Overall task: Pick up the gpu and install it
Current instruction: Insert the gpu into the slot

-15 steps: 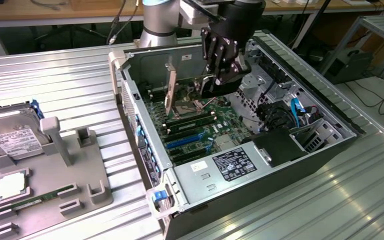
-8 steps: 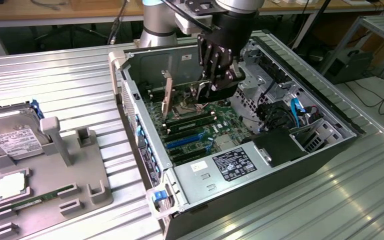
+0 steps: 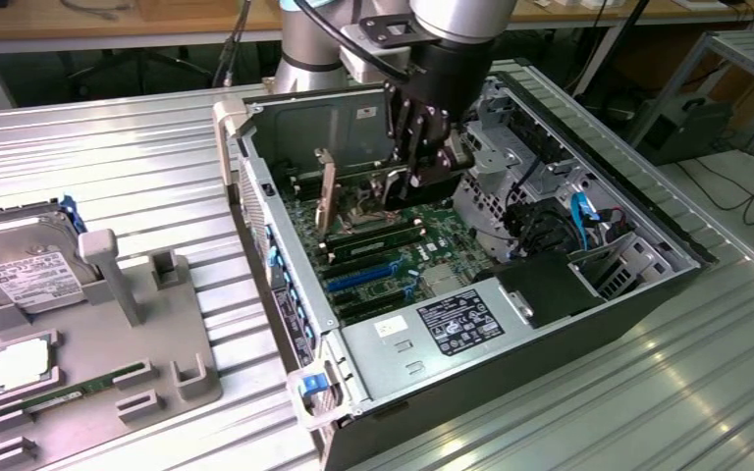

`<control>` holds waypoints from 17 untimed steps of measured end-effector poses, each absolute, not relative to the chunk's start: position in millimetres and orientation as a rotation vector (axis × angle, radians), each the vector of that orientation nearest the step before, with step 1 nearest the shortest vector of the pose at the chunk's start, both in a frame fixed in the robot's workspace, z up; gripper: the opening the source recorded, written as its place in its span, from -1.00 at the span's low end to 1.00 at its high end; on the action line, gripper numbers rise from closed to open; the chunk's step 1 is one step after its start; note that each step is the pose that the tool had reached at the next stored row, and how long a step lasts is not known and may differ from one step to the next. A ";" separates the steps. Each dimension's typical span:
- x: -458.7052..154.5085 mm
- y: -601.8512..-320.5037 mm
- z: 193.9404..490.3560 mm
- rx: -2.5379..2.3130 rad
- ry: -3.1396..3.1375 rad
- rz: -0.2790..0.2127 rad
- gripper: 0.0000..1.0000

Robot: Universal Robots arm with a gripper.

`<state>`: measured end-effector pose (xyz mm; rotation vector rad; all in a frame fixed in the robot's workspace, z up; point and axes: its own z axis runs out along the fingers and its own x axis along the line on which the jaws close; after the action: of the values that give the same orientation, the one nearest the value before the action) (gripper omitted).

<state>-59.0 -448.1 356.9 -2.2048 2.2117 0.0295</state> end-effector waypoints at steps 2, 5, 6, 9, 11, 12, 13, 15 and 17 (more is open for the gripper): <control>-59.1 -445.8 355.1 -2.203 2.214 0.029 -0.46; -59.6 -444.2 352.2 -2.202 2.214 0.029 -0.46; -60.5 -444.2 351.6 -2.202 2.214 0.029 -0.46; -65.9 -444.2 348.8 -2.202 2.215 0.029 -0.46; -67.3 -444.2 345.6 -2.202 2.215 0.029 -0.46; -67.4 -444.2 343.7 -2.202 2.215 0.029 -0.46; -67.5 -444.2 341.6 -2.202 2.214 0.029 -0.46; -67.9 -444.2 338.0 -2.202 2.215 0.029 -0.46; -69.8 -444.2 334.3 -2.202 2.215 0.029 -0.46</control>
<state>-69.8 -444.2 334.3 -2.2022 2.2147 0.0291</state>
